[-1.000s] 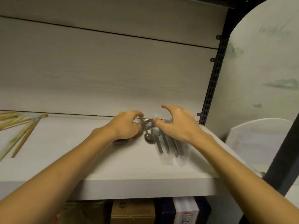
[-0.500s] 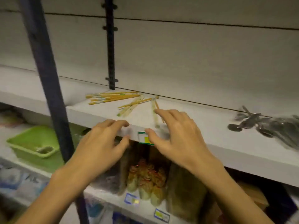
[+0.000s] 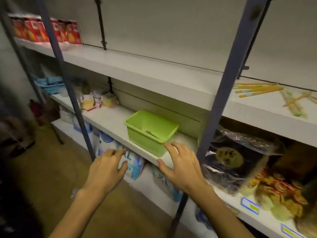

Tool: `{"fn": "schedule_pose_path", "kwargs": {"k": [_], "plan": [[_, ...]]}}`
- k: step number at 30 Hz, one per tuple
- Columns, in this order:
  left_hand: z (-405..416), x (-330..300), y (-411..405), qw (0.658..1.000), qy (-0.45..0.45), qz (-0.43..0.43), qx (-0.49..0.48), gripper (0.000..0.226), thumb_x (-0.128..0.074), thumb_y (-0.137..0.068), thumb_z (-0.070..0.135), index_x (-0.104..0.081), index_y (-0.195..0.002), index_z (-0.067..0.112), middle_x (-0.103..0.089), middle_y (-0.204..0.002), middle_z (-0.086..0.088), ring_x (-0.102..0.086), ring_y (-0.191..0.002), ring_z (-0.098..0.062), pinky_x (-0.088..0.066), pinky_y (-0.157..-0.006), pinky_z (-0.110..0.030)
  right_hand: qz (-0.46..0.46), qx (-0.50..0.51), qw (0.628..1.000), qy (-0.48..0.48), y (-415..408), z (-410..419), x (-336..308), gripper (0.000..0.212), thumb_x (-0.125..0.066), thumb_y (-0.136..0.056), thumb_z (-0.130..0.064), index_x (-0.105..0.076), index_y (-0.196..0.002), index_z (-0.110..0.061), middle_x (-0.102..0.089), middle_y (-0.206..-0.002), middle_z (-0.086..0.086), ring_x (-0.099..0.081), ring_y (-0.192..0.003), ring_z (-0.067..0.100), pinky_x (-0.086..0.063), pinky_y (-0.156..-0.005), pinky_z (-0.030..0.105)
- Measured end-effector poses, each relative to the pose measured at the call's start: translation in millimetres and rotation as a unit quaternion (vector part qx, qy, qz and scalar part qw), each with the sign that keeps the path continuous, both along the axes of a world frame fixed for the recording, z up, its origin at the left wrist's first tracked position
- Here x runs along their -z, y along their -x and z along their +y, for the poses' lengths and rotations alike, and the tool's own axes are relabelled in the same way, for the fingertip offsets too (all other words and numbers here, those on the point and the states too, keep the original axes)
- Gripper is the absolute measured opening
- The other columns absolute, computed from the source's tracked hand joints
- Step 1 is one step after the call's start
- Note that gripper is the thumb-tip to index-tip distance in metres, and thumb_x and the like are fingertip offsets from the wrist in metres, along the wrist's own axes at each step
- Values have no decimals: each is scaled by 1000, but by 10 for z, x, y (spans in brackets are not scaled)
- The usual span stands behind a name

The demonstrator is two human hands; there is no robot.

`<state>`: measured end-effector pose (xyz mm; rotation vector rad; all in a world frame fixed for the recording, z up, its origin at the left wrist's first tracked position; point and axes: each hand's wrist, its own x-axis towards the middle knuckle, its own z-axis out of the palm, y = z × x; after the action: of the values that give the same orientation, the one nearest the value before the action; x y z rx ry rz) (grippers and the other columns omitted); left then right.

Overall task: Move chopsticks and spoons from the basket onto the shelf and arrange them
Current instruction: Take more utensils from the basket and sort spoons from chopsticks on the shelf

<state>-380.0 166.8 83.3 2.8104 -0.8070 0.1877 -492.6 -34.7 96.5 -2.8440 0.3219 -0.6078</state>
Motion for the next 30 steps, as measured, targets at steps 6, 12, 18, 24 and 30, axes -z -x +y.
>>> {"fn": "schedule_pose_path", "kwargs": {"k": [6, 12, 18, 24, 30], "plan": [[-50, 398, -976, 999, -7, 15, 28, 35, -67, -83, 30, -65, -115, 17, -69, -102, -10, -65, -87, -33, -54, -68, -40, 41, 70, 996, -29, -719, -129, 489, 63, -41, -85, -58, -54, -132, -20, -58, -128, 8, -55, -115, 29, -47, -93, 40], [-645, 466, -2009, 992, -10, 15, 121, 34, -59, -83, 29, -66, -114, 17, -70, -103, -8, -66, -86, -32, -53, -71, -38, 7, 150, 984, -92, -1578, -721, 572, 53, -46, -90, -48, -57, -129, -13, -63, -119, 10, -59, -108, 32, -49, -89, 40], [-1225, 513, -2784, 978, 21, 58, 201, 30, -55, -88, 30, -67, -113, 18, -69, -107, -7, -65, -91, -30, -51, -77, -35, 37, 190, 968, -158, -2281, -929, 682, 47, -53, -96, -35, -49, -137, -12, -55, -135, 13, -52, -122, 31, -45, -99, 39], [-1678, 772, -3169, 954, -9, 135, 266, 27, -55, -93, 25, -61, -119, 24, -64, -117, 0, -60, -104, -21, -45, -82, -26, 125, 209, 950, -195, -2713, -881, 908, 45, -52, -96, -22, -44, -140, -15, -54, -130, 14, -57, -109, 33, -50, -86, 38], [-1952, 1007, -3399, 904, -87, 241, 343, 25, -68, -83, 25, -66, -107, 23, -66, -111, -2, -61, -99, -19, -52, -84, -32, 183, 269, 932, -161, -2848, -739, 1074, 48, -52, -94, -18, -40, -140, -13, -51, -129, 16, -55, -111, 35, -49, -88, 38]]}}
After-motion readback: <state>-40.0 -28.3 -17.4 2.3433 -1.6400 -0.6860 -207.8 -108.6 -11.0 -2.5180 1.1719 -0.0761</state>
